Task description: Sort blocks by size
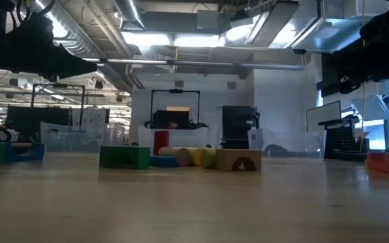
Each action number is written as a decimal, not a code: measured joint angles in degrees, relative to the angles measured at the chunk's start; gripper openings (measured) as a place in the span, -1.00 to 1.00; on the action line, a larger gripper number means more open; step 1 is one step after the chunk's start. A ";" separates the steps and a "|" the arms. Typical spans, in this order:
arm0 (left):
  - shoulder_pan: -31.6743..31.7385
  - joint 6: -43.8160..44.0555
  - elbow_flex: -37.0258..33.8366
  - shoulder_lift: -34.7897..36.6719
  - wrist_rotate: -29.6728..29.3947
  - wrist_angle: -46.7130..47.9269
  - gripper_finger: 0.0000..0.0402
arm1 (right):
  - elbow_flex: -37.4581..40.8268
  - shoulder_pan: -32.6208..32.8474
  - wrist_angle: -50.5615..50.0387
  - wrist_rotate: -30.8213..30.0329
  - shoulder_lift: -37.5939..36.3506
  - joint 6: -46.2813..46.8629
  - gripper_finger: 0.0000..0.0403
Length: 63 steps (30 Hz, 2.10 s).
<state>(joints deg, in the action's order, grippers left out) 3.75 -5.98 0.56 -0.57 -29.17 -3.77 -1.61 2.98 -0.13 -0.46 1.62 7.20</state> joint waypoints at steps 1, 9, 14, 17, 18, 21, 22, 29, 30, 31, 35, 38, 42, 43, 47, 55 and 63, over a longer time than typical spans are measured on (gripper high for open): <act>0.01 0.01 -0.01 0.01 0.00 -0.01 -0.92 | 0.02 -0.01 -0.01 0.01 -0.01 -0.01 -0.95; 0.02 0.01 0.00 -0.01 0.00 0.00 -0.92 | 0.01 -0.01 -0.01 0.00 0.00 -0.02 -0.95; 0.02 0.00 -0.02 0.00 -0.01 0.00 -0.92 | 0.01 -0.01 -0.01 0.01 0.00 0.00 -0.95; 0.00 0.00 0.00 0.00 0.00 -0.02 -0.92 | 0.01 -0.01 0.00 0.01 0.00 -0.01 -0.95; 0.00 -0.01 -0.01 0.01 -0.02 -0.01 -0.92 | 0.01 -0.01 0.00 0.01 0.00 0.00 -0.95; 0.02 -0.01 0.00 -0.01 -0.02 -0.02 -0.92 | 0.02 -0.02 0.01 0.01 0.01 0.00 -0.95; 0.02 0.01 0.00 0.02 -0.02 -0.02 -0.92 | 0.02 -0.01 0.00 0.01 0.01 0.00 -0.95; 0.02 0.00 -0.02 -0.01 0.00 -0.02 -0.92 | 0.01 -0.01 0.00 0.01 0.00 -0.01 -0.95; 0.00 0.01 0.00 0.02 -0.02 -0.02 -0.92 | 0.00 0.00 -0.01 0.01 0.01 0.00 -0.95; 0.02 -0.01 -0.02 0.02 0.00 -0.02 -0.92 | 0.02 -0.02 0.01 0.01 -0.01 -0.02 -0.95; 0.00 0.00 -0.02 0.01 -0.02 -0.02 -0.92 | 0.01 0.00 0.01 -0.01 0.00 -0.02 -0.95; 0.02 -0.01 0.00 0.01 -0.01 0.00 -0.92 | 0.02 -0.02 0.01 0.01 -0.01 0.00 -0.95; 0.02 -0.01 0.00 -0.01 0.00 -0.02 -0.92 | 0.02 -0.02 0.01 -0.01 0.01 0.00 -0.95; 0.02 -0.01 0.00 0.01 -0.02 0.00 -0.92 | 0.00 -0.02 0.01 0.01 0.01 0.00 -0.95; 0.02 -0.02 0.00 0.01 0.00 -0.02 -0.92 | 0.01 -0.01 0.03 -0.41 -0.01 -1.45 -0.95; 0.00 -0.01 -0.01 0.00 0.00 -0.01 -0.92 | 0.02 -0.02 0.16 -1.38 0.01 -1.61 -0.95; 0.02 1.29 -0.01 0.00 -0.01 -0.08 -0.92 | 0.02 -0.02 0.14 -1.50 0.01 -0.15 -0.95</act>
<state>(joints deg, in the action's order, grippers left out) 3.77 -4.69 0.55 -0.57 -29.18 -3.85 -1.58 2.96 0.01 -1.96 1.63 7.05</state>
